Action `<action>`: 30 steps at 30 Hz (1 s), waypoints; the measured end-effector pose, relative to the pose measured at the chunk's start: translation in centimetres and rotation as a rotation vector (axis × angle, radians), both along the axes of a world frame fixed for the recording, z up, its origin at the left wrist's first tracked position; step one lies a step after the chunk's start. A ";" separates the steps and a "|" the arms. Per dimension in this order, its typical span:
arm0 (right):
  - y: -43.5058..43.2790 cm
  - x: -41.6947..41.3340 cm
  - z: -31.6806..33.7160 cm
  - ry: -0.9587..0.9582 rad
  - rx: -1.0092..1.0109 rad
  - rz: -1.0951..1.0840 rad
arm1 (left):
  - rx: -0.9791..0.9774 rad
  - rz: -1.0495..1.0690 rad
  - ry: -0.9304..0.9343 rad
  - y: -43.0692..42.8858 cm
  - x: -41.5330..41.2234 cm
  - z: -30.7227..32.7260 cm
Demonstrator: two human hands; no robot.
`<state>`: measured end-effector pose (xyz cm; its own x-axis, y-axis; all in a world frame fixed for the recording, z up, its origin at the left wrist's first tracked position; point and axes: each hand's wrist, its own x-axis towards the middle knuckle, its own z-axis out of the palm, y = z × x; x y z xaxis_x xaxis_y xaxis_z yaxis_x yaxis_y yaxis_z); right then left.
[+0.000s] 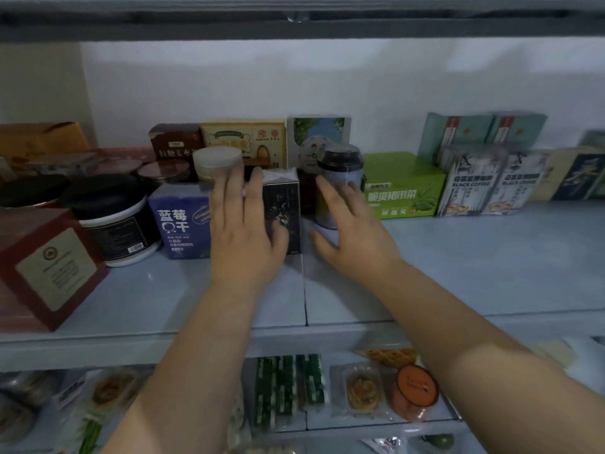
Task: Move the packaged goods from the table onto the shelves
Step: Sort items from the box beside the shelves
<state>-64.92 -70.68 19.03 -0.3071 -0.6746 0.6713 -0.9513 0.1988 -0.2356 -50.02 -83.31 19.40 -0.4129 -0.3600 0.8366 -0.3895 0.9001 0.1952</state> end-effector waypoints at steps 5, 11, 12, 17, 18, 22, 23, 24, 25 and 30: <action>7.8 -0.7 -2.4 0.126 0.097 -0.200 | -0.146 -0.154 -0.210 4.0 -1.2 -0.2; 21.5 0.9 -6.5 0.019 0.098 -0.450 | -0.163 -0.411 -0.380 15.2 -4.5 -3.4; 24.1 1.5 -7.1 0.010 0.107 -0.501 | -0.147 -0.470 -0.404 17.5 -4.9 -4.0; 38.1 5.9 -10.2 -0.120 0.230 -0.745 | -0.190 -0.756 -0.562 30.4 -5.3 -7.6; 40.9 7.0 -11.0 -0.151 0.240 -0.794 | -0.195 -0.817 -0.587 33.0 -5.2 -8.4; 51.2 12.0 -13.6 -0.238 0.217 -0.984 | -0.198 -1.037 -0.658 43.2 -4.4 -11.7; 53.5 13.3 -14.0 -0.265 0.214 -1.032 | -0.185 -1.071 -0.687 45.5 -4.0 -12.3; 55.5 14.5 -14.4 -0.295 0.215 -1.077 | -0.178 -1.099 -0.714 47.7 -3.6 -12.8; 57.5 15.6 -14.9 -0.321 0.215 -1.115 | -0.179 -1.126 -0.738 49.7 -3.2 -13.3; 64.6 20.1 -17.2 -0.383 0.167 -1.277 | -0.219 -1.290 -0.830 58.3 -1.7 -14.8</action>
<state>-44.86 -6.11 1.81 -0.9268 0.1581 0.3407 0.0400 0.9435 -0.3290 -51.74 -24.98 4.58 -0.6948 0.6877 0.2104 0.7181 0.6799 0.1487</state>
